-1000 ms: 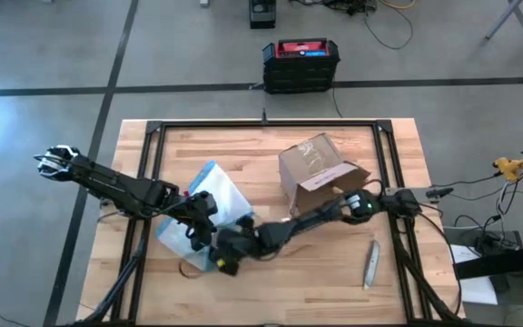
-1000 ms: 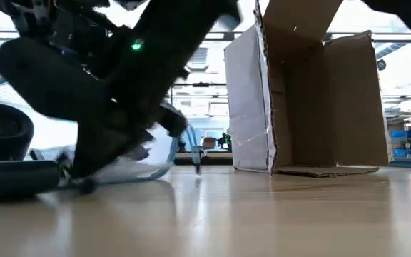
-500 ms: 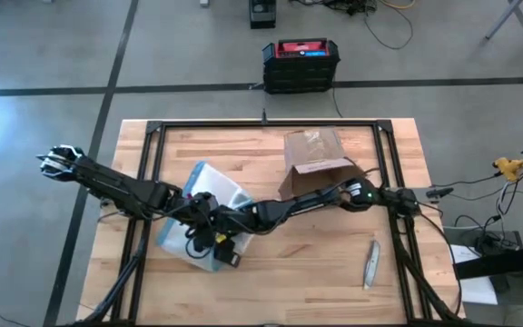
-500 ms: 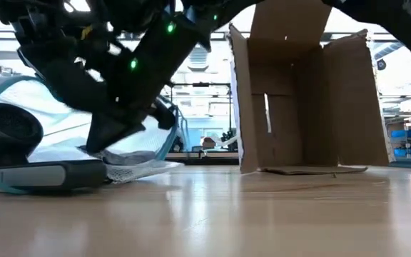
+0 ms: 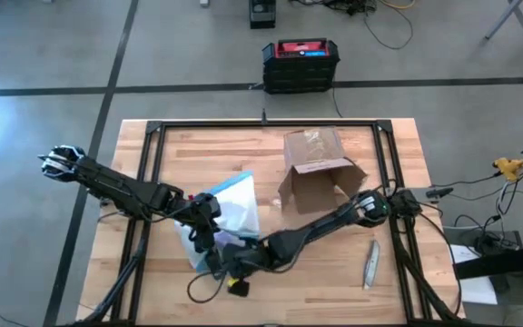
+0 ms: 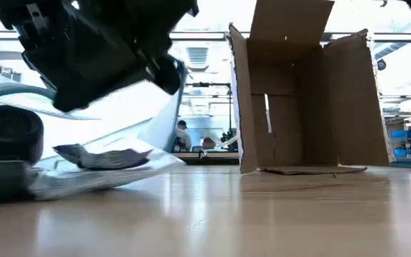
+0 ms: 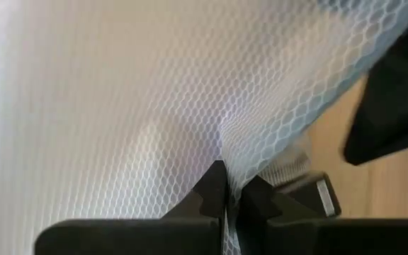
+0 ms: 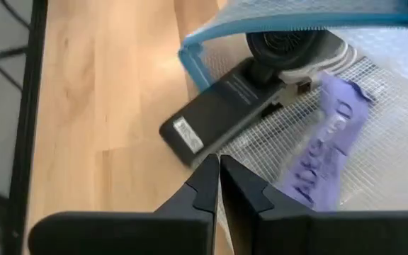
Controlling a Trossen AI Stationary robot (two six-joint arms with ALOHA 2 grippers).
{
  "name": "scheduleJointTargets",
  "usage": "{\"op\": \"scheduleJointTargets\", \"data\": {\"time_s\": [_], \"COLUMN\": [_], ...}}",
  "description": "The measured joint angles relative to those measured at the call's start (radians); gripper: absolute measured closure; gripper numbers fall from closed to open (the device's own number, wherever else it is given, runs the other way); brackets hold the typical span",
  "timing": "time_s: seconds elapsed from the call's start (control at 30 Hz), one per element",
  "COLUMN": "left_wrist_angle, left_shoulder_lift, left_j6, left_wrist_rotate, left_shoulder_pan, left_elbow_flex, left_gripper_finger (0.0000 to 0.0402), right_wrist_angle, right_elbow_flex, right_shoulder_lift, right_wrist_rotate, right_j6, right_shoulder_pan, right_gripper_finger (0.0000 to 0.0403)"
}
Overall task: Pack items into zip bag
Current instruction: Adjust the items inside the blue transparent zip bag to fit in
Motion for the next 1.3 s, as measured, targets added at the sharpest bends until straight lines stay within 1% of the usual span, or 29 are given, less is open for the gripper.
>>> {"op": "scheduleJointTargets", "data": {"time_s": [0.1, 0.23, 0.37, 0.47, 0.57, 0.67, 0.77, 0.83, 0.9, 1.0, 1.1, 1.2, 1.3], "left_wrist_angle": [0.002, 0.006, -0.012, -0.034, -0.085, -0.13, -0.132, -0.113, -0.053, 0.11, 0.202, 0.196, 0.106], "left_shoulder_lift": [0.0, 0.0, 0.0, -0.001, -0.003, -0.008, -0.028, -0.045, -0.062, -0.077, -0.075, -0.073, -0.075], "left_j6": [0.012, -0.005, -0.071, -0.09, -0.124, -0.148, -0.172, -0.168, -0.145, -0.112, -0.089, -0.086, -0.116], "left_wrist_rotate": [0.0, -0.013, -0.077, -0.081, -0.08, -0.081, -0.081, -0.081, -0.082, -0.084, -0.124, -0.173, -0.205], "left_shoulder_pan": [0.0, 0.001, 0.001, 0.005, 0.005, 0.005, 0.005, 0.005, 0.003, 0.002, 0.007, 0.021, 0.048], "left_elbow_flex": [0.001, 0.001, 0.001, 0.001, 0.005, 0.006, 0.005, 0.0, -0.004, -0.003, -0.003, 0.0, 0.002], "left_gripper_finger": [0.0401, 0.0401, 0.0401, 0.0402, 0.0402, 0.0402, 0.0402, 0.0402, 0.0401, 0.0402, 0.0401, 0.0401, 0.0401], "right_wrist_angle": [0.003, 0.016, 0.065, 0.063, 0.039, 0.014, 0.01, 0.001, -0.001, 0.08, 0.214, 0.329, 0.358], "right_elbow_flex": [-0.002, -0.003, -0.015, -0.016, -0.016, -0.002, 0.012, 0.013, 0.013, 0.013, 0.012, 0.011, 0.011], "right_shoulder_lift": [0.001, 0.01, 0.01, 0.01, 0.01, 0.011, 0.011, 0.01, 0.01, 0.025, 0.056, 0.079, 0.085], "right_wrist_rotate": [0.06, 0.112, 0.124, 0.133, 0.131, 0.124, 0.096, 0.05, -0.004, -0.127, -0.223, -0.297, -0.329], "right_j6": [0.048, 0.108, 0.125, 0.119, 0.14, 0.178, 0.193, 0.21, 0.229, 0.211, 0.196, 0.205, 0.199], "right_shoulder_pan": [0.02, 0.024, 0.024, 0.029, 0.032, 0.031, 0.031, 0.026, 0.012, -0.023, -0.059, -0.08, -0.08], "right_gripper_finger": [0.0379, 0.0324, 0.0255, 0.0211, 0.0176, 0.0152, 0.0136, 0.0131, 0.013, 0.0132, 0.014, 0.0149, 0.0158]}}
